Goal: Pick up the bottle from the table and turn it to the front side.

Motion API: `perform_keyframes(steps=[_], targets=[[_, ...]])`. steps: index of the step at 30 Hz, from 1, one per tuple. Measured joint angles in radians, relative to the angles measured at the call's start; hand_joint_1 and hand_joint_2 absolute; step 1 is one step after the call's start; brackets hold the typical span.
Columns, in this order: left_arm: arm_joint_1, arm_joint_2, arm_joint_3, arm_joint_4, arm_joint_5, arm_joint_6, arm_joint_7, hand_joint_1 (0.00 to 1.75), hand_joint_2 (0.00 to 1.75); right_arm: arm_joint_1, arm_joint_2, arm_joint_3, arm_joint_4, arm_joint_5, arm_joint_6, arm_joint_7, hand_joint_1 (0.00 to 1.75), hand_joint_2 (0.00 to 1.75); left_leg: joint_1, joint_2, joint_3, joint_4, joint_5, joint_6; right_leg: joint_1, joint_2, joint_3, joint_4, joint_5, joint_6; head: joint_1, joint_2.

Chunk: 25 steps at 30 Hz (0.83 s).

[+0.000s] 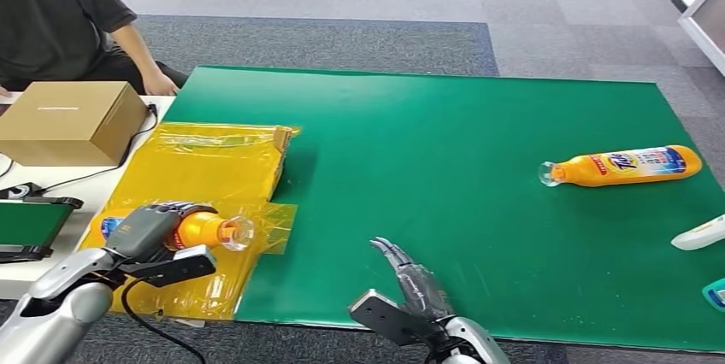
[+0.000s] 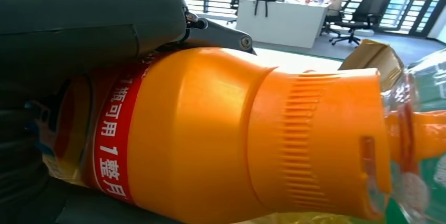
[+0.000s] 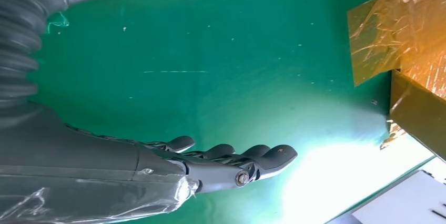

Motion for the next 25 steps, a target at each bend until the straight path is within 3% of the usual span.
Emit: perform_keyframes(steps=[3,8,13,18,25], targets=[[-0.014,0.010,-0.011,0.023,-0.004,0.001,0.000,0.04,1.75,0.000,0.000,0.000,0.002,-0.001,0.000,-0.001,0.00,1.75,0.000,0.000,0.002,-0.001,0.000,-0.001,0.000,0.000,0.001,0.000,0.000,-0.001,0.000,0.000],[-0.016,0.022,-0.043,0.058,-0.041,0.020,-0.022,0.00,1.75,-0.003,0.000,-0.002,0.005,-0.003,0.017,-0.007,0.00,1.75,0.000,0.000,0.002,-0.001,0.000,-0.001,0.000,0.000,0.001,0.000,0.000,-0.002,0.000,0.000],[-0.006,0.019,-0.052,0.070,0.047,0.027,-0.065,0.00,1.75,-0.009,0.000,-0.002,0.008,-0.010,0.029,-0.015,0.00,1.75,0.000,0.000,0.001,-0.001,0.000,-0.001,0.000,0.000,0.000,0.000,0.000,-0.002,0.000,0.000],[0.036,-0.012,-0.017,0.030,0.141,0.049,-0.101,0.00,1.75,0.000,-0.001,-0.006,0.006,-0.015,0.027,-0.014,0.00,1.75,0.000,0.000,-0.002,0.000,0.000,-0.001,0.000,0.000,-0.003,0.000,0.000,-0.002,0.000,0.000],[0.104,-0.090,0.078,-0.106,0.276,0.085,-0.197,0.00,1.75,0.021,-0.004,-0.016,-0.010,-0.021,0.012,-0.010,0.00,1.75,0.000,0.000,-0.005,0.000,0.000,-0.001,0.000,0.000,-0.005,0.000,0.000,-0.002,0.000,0.000]])
